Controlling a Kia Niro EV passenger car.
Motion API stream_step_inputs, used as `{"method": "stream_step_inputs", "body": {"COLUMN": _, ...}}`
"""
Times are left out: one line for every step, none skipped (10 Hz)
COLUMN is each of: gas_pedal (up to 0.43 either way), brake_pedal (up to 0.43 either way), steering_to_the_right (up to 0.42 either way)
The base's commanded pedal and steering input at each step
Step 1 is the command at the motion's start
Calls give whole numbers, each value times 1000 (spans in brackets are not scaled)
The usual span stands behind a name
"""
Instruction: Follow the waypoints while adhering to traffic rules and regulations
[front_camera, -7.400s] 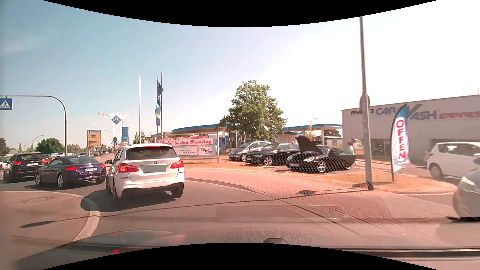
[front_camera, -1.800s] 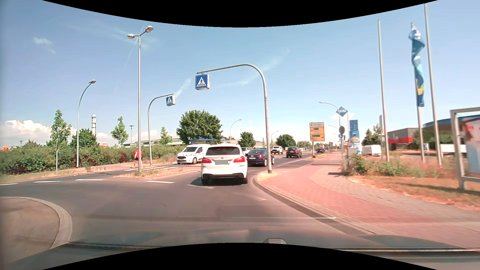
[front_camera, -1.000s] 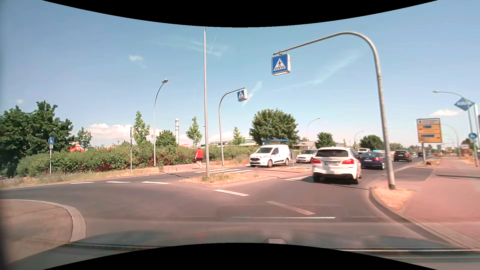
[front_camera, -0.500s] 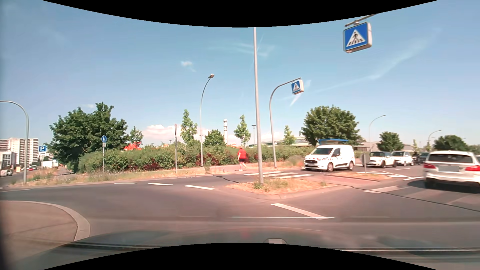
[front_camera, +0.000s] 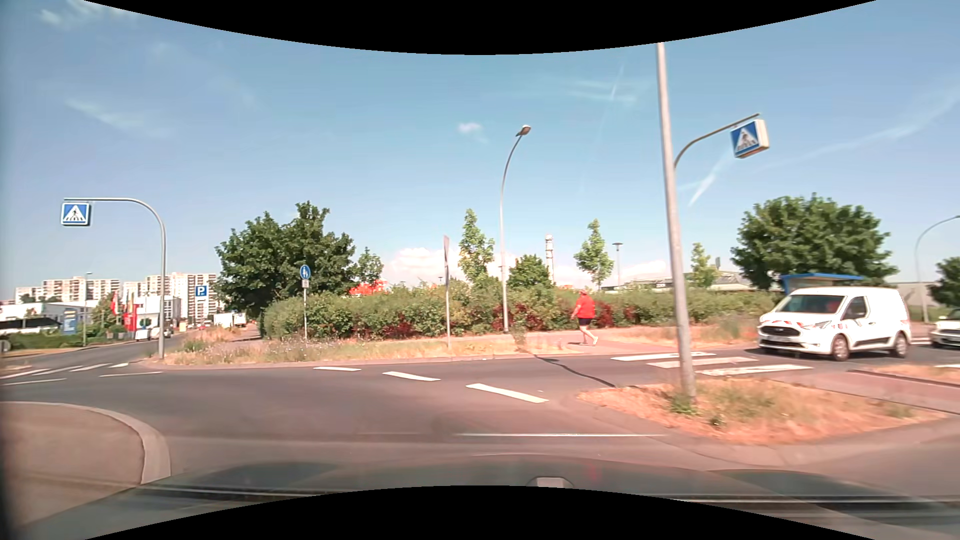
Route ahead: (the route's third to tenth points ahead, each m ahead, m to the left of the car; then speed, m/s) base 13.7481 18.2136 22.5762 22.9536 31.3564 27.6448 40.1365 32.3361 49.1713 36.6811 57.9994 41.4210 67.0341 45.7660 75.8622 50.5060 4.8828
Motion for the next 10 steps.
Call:
{"method": "stream_step_inputs", "body": {"gas_pedal": 157, "brake_pedal": 0, "steering_to_the_right": -399}}
{"method": "stream_step_inputs", "body": {"gas_pedal": 157, "brake_pedal": 0, "steering_to_the_right": -399}}
{"method": "stream_step_inputs", "body": {"gas_pedal": 157, "brake_pedal": 0, "steering_to_the_right": -400}}
{"method": "stream_step_inputs", "body": {"gas_pedal": 157, "brake_pedal": 0, "steering_to_the_right": -401}}
{"method": "stream_step_inputs", "body": {"gas_pedal": 157, "brake_pedal": 0, "steering_to_the_right": -401}}
{"method": "stream_step_inputs", "body": {"gas_pedal": 157, "brake_pedal": 0, "steering_to_the_right": -399}}
{"method": "stream_step_inputs", "body": {"gas_pedal": 157, "brake_pedal": 0, "steering_to_the_right": -396}}
{"method": "stream_step_inputs", "body": {"gas_pedal": 157, "brake_pedal": 0, "steering_to_the_right": -396}}
{"method": "stream_step_inputs", "body": {"gas_pedal": 157, "brake_pedal": 0, "steering_to_the_right": -395}}
{"method": "stream_step_inputs", "body": {"gas_pedal": 157, "brake_pedal": 0, "steering_to_the_right": -391}}
